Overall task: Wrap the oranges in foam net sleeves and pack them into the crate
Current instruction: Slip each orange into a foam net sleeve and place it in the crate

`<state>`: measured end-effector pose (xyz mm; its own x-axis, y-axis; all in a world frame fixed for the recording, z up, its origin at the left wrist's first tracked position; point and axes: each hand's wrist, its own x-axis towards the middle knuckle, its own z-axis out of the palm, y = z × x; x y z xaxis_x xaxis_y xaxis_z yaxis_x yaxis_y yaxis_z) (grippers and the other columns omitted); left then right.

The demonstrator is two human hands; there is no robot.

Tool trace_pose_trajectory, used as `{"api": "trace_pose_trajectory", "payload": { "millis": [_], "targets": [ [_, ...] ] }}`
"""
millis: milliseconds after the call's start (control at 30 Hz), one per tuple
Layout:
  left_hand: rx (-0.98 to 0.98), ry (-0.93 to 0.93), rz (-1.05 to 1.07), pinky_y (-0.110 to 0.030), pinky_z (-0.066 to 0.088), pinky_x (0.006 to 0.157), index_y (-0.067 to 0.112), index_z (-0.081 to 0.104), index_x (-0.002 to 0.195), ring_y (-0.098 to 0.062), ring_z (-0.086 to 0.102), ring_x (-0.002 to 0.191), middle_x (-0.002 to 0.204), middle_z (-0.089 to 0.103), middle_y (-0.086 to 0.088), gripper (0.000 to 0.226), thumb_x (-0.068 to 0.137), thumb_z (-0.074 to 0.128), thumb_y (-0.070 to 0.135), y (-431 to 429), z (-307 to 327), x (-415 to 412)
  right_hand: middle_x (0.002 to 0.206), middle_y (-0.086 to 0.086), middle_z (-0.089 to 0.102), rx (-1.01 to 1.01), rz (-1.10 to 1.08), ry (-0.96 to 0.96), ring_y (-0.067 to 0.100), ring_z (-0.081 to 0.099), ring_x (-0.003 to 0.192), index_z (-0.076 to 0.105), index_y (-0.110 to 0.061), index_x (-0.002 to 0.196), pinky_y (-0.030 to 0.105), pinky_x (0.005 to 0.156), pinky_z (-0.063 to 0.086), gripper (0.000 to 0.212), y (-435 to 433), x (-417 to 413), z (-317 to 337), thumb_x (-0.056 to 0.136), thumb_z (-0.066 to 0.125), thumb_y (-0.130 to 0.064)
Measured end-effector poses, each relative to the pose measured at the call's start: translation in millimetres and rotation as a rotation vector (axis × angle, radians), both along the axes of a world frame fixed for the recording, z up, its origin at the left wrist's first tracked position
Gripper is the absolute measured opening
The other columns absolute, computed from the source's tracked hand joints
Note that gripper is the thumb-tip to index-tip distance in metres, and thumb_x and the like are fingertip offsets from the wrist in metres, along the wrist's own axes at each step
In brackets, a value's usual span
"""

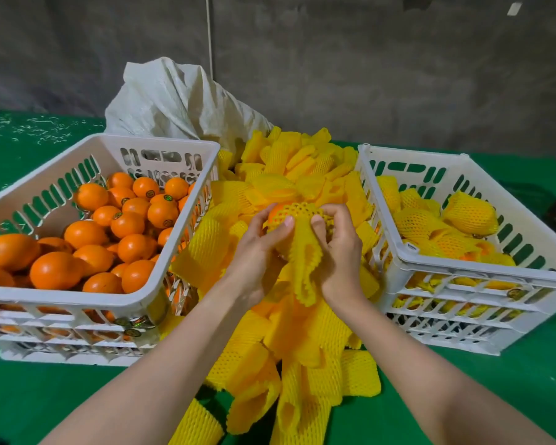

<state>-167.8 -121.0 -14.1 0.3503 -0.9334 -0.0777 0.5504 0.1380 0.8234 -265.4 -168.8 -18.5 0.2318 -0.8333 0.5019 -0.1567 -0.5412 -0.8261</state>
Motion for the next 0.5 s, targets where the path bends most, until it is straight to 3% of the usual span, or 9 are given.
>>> {"api": "trace_pose_trajectory", "payload": {
  "millis": [67,100,200,267,333,433,500],
  "targets": [
    [0.005,0.079,0.051,-0.030,0.057,0.071,0.018,0.049,0.128,-0.019,0.069,0.082,0.089,0.072,-0.005,0.049,0.081,0.059,0.026,-4.4,0.7,-4.3,0.056,-0.008,0.043,0.000,0.011,-0.028,0.004,0.040,0.049,0.043,-0.030,0.090,0.032,0.048,0.030,0.010,9.3,2.8,-6.7,0.098,0.045,-0.024],
    [0.030,0.106,0.081,-0.033,0.054,0.080,0.014,0.049,0.131,-0.022,0.067,0.088,0.092,0.070,-0.008,0.051,0.083,0.058,0.030,-5.0,1.8,-6.1,0.056,-0.009,0.042,0.000,0.025,-0.039,0.003,0.040,0.049,0.041,-0.032,0.089,0.027,0.046,0.028,0.015,13.9,3.3,-9.9,0.098,0.045,-0.021],
    [0.198,-0.022,0.178,-0.049,0.035,0.105,-0.003,0.036,0.140,-0.039,0.048,0.122,0.131,0.049,-0.027,0.068,0.090,0.051,0.042,-7.0,-2.8,-2.5,0.060,-0.012,0.041,0.093,0.095,-0.082,0.001,0.038,0.051,0.045,-0.031,0.089,0.016,0.047,0.028,0.017,21.4,2.7,-17.8,0.098,0.045,-0.016],
    [0.253,-0.040,0.178,-0.050,0.043,0.097,-0.009,0.039,0.135,-0.043,0.054,0.113,0.134,0.045,-0.032,0.071,0.095,0.041,0.049,-5.9,-7.8,0.4,0.054,-0.014,0.038,0.225,0.115,-0.130,0.001,0.033,0.048,0.048,-0.026,0.088,0.014,0.047,0.027,0.015,21.0,1.2,-19.3,0.097,0.045,-0.014],
    [0.205,0.097,0.091,-0.041,0.054,0.082,-0.003,0.055,0.120,-0.032,0.065,0.089,0.107,0.064,-0.028,0.070,0.091,0.039,0.058,-4.2,-7.6,1.2,0.049,-0.017,0.037,0.319,0.109,-0.166,0.001,0.030,0.046,0.049,-0.022,0.083,0.014,0.045,0.025,0.017,19.6,-0.2,-16.1,0.097,0.044,-0.012],
    [0.206,0.212,0.004,-0.046,0.047,0.097,0.006,0.061,0.119,-0.031,0.063,0.104,0.112,0.067,-0.018,0.069,0.085,0.045,0.064,-4.3,-9.2,1.1,0.057,-0.014,0.036,0.438,0.063,-0.219,0.002,0.030,0.050,0.049,-0.019,0.074,0.017,0.045,0.025,0.024,9.5,-1.9,-6.2,0.095,0.044,-0.009],
    [0.217,0.212,0.003,-0.046,0.045,0.100,0.009,0.062,0.119,-0.032,0.063,0.108,0.114,0.068,-0.017,0.069,0.083,0.048,0.065,-4.6,-10.5,3.6,0.067,-0.003,0.040,0.535,0.039,-0.219,0.009,0.034,0.058,0.050,-0.018,0.071,0.022,0.049,0.028,0.025,0.0,-1.4,-1.2,0.094,0.044,-0.010]
  ]
}}
